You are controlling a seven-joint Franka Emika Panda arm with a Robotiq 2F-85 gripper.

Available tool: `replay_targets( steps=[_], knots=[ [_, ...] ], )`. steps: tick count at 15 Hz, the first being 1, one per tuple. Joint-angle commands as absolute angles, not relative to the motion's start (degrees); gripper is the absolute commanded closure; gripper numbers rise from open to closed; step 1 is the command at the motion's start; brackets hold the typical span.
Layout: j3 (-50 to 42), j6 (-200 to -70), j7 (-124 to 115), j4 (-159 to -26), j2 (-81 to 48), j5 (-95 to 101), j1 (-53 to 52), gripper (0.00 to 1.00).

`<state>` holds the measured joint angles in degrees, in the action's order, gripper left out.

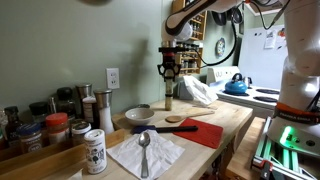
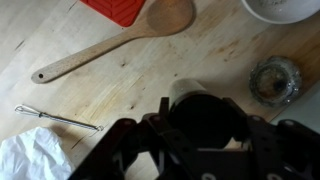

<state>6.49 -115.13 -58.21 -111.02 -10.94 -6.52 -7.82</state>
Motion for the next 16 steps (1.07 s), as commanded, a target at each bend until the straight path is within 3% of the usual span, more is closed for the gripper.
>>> replay_targets(
  steps=[1, 16],
  knots=[
    [5.6, -116.2, -60.0, -111.6, -10.9, -5.2, -8.7, 0.7],
    [5.4, -116.5, -59.6, -111.6, -11.1, -6.7, -8.4, 0.7]
  ],
)
